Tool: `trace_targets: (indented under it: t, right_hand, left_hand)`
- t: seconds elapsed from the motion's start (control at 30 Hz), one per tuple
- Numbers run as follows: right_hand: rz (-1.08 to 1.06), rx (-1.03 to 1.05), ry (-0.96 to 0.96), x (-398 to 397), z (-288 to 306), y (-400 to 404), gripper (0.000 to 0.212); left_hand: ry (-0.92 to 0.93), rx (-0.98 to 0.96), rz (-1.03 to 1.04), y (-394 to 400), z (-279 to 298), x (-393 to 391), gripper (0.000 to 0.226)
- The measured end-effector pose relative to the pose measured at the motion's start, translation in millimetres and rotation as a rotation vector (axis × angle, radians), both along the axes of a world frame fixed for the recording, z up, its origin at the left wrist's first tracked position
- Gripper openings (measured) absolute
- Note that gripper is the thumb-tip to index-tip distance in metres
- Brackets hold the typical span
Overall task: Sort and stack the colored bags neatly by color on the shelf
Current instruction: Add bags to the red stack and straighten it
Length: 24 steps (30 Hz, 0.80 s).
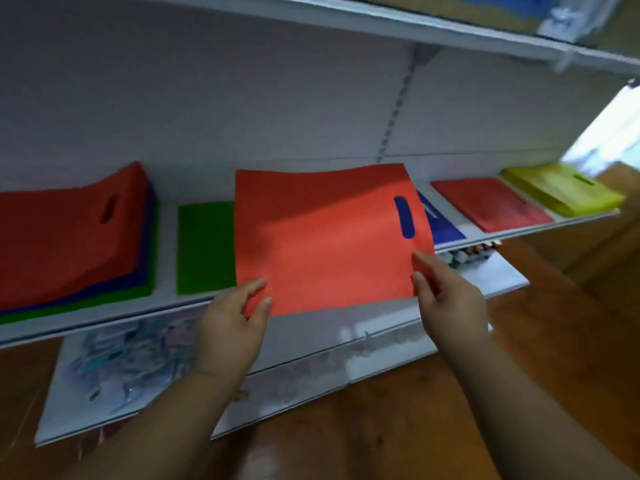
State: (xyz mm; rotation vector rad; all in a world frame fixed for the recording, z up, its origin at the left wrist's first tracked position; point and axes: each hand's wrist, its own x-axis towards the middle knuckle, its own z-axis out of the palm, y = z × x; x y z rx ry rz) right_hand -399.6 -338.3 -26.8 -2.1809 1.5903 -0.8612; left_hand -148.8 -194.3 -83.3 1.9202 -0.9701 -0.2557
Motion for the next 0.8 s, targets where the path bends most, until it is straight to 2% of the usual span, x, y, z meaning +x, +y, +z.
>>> trace_targets:
  t: [0.1, 0.2, 0.37, 0.6, 0.8]
  right_hand:
    - [-0.092, -0.022, 0.009, -81.4, -4.5, -26.0, 0.034]
    - [-0.149, -0.010, 0.011, -160.1, -5.4, -59.3, 0.034]
    - [-0.196, 0.043, 0.001, -243.1, -7.3, -113.7, 0.035]
    - [-0.150, 0.038, 0.023, -271.2, -21.4, -198.0, 0.033]
    - [-0.170, 0.001, 0.081, -279.2, -10.8, -281.5, 0.030]
  left_hand:
    - [-0.046, 0.016, -0.087, -53.8, -2.5, -64.7, 0.038]
    - [-0.066, 0.028, -0.141, -102.8, -3.0, -134.2, 0.033]
    - [-0.096, 0.020, -0.180, -171.4, 5.3, -212.6, 0.030]
    - [-0.226, 0.086, -0.200, -236.5, -2.5, -244.7, 0.030]
    - [-0.305, 0.085, -0.242, -331.6, 12.8, -248.1, 0.029]
